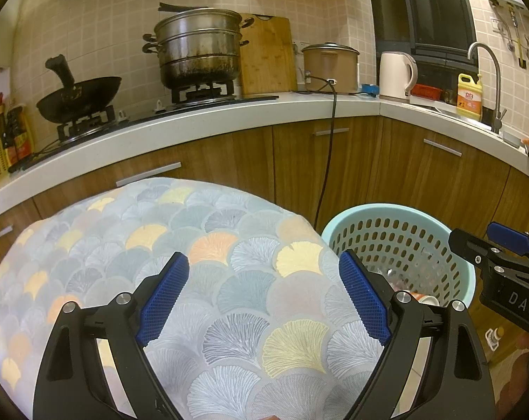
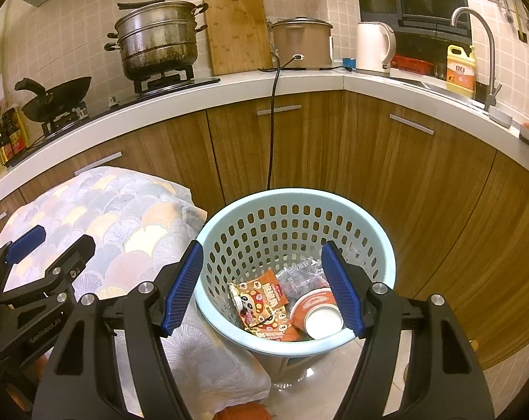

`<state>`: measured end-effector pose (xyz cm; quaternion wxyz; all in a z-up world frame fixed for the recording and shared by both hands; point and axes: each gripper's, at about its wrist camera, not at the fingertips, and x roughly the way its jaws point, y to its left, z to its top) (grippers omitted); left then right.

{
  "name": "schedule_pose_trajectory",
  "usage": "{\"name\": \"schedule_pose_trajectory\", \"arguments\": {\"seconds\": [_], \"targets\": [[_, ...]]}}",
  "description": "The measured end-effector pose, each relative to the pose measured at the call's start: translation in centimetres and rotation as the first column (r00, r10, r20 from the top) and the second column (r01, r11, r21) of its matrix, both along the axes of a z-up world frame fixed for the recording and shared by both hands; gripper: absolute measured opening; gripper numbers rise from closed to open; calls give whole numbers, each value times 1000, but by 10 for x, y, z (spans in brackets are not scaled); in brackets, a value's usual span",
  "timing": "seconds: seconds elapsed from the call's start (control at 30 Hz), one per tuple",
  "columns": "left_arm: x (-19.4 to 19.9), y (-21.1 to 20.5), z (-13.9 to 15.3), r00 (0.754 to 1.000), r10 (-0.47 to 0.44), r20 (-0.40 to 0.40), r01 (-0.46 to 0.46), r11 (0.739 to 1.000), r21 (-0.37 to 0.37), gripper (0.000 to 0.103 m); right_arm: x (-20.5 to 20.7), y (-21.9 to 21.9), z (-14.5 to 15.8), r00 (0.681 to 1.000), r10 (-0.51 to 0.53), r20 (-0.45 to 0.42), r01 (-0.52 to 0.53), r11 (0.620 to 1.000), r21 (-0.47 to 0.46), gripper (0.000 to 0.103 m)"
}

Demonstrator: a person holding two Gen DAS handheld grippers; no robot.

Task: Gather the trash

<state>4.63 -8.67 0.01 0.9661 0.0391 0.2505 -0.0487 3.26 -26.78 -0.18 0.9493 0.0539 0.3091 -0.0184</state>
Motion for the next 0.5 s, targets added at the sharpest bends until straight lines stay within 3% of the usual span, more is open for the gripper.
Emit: {"name": "schedule_pose_trajectory", "arguments": {"seconds": [0.5], "targets": [[0,-1,0,1000,0,-3,0,1000,1,86,-1,2,0,1000,1,-1,-1,1000,-4,66]]}}
